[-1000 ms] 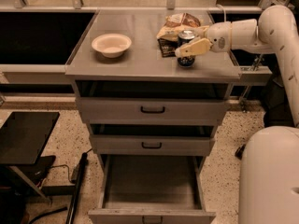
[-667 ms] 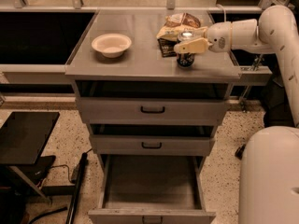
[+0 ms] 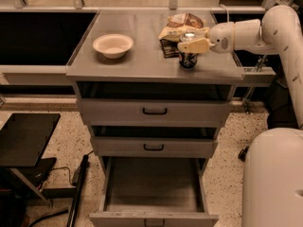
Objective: Place pepsi can into bottom drawer
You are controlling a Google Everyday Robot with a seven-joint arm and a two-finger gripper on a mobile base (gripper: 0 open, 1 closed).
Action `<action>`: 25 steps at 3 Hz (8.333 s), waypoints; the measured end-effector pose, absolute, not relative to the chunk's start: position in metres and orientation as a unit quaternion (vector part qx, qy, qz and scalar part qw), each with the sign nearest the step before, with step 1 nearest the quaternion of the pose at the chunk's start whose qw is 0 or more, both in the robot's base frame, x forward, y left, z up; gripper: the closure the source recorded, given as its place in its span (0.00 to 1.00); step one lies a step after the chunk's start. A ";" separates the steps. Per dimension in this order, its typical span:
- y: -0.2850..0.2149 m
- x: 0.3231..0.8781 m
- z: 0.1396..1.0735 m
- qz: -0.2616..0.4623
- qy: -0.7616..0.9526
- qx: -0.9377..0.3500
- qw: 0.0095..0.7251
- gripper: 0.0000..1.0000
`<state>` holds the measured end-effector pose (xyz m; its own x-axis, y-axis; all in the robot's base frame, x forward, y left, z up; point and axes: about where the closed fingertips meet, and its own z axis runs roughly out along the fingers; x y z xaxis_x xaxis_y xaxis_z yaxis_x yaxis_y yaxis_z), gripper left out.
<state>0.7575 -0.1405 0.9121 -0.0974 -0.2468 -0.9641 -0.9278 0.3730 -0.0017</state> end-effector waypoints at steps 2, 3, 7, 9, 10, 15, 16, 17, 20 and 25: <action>-0.162 0.670 0.961 0.335 0.650 -0.493 0.471 1.00; -0.174 0.589 1.024 0.332 0.623 -0.492 0.510 1.00; -0.169 0.482 1.004 0.377 0.619 -0.461 0.512 1.00; -0.126 0.461 0.834 0.462 0.595 -0.418 0.507 1.00; -0.112 0.448 0.803 0.485 0.600 -0.411 0.486 1.00; -0.091 0.525 0.613 0.483 0.660 -0.316 0.481 1.00; -0.088 0.524 0.607 0.487 0.660 -0.312 0.478 1.00; -0.083 0.522 0.594 0.490 0.668 -0.309 0.467 1.00; -0.066 0.538 0.454 0.426 0.709 -0.308 0.470 1.00; -0.111 0.620 0.325 0.257 0.796 -0.270 0.477 1.00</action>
Offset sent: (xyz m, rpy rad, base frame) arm -0.2314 -0.0297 0.0406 -0.1153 0.1154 0.1727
